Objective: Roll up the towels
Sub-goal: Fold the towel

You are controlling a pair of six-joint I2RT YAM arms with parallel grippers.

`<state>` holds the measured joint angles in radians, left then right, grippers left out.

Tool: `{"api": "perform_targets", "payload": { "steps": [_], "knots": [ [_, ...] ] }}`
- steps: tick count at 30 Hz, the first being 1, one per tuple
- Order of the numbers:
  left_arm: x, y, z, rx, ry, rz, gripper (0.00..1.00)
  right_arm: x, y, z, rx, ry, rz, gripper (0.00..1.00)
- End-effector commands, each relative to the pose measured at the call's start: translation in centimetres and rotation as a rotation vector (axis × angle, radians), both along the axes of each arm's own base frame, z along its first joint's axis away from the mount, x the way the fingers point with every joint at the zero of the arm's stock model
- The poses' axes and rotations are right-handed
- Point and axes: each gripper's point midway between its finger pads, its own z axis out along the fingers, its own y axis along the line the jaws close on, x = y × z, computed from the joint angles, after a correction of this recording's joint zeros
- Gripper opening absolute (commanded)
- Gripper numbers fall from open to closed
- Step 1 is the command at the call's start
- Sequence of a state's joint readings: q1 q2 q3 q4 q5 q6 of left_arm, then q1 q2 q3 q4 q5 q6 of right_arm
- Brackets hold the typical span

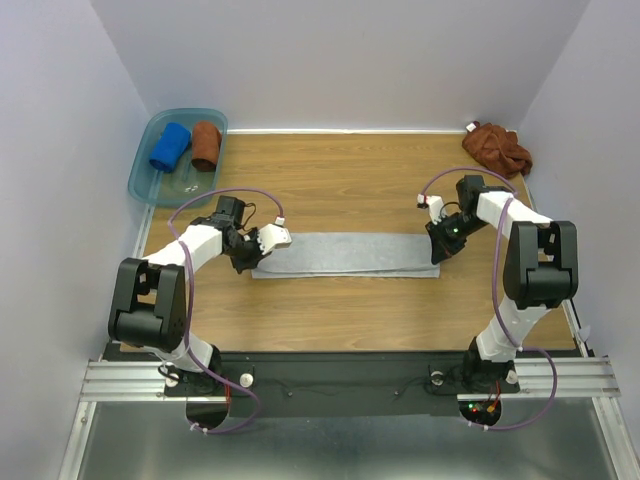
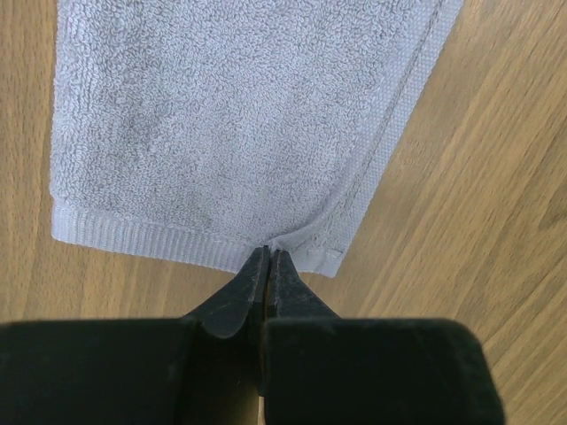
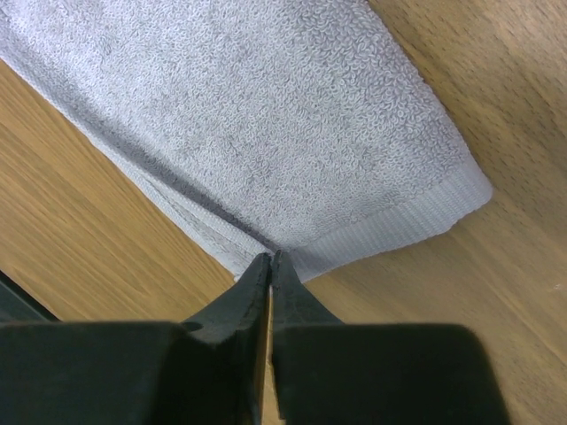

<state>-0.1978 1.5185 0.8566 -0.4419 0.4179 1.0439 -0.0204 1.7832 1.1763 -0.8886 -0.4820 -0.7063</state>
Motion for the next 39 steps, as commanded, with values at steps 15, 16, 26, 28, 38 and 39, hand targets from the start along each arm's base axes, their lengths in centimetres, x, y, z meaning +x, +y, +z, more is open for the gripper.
{"api": "perform_targets", "payload": {
  "steps": [15,16,26,28,38,39],
  "knots": [
    [0.7,-1.5,8.6,-0.100,-0.119,0.032,0.43,2.8,0.8,8.6,0.063,-0.182,0.015,0.53],
    [1.2,-1.9,8.6,-0.119,-0.108,0.052,0.43,3.5,1.0,8.9,0.074,-0.182,0.005,0.50],
    [5.7,-4.5,4.9,-0.203,0.025,0.415,0.24,6.0,2.1,2.7,0.008,-0.036,-0.041,0.36],
    [5.8,-4.7,3.7,-0.184,0.049,0.462,0.20,5.7,1.7,1.4,-0.023,-0.011,-0.045,0.35],
    [10.6,-4.6,-1.0,-0.097,0.076,0.625,0.06,-2.2,1.5,-3.0,-0.098,0.172,0.002,0.31],
    [11.8,-4.6,-1.0,-0.088,0.061,0.634,0.06,-3.3,1.9,-3.0,-0.089,0.200,0.017,0.32]
  ]
}}
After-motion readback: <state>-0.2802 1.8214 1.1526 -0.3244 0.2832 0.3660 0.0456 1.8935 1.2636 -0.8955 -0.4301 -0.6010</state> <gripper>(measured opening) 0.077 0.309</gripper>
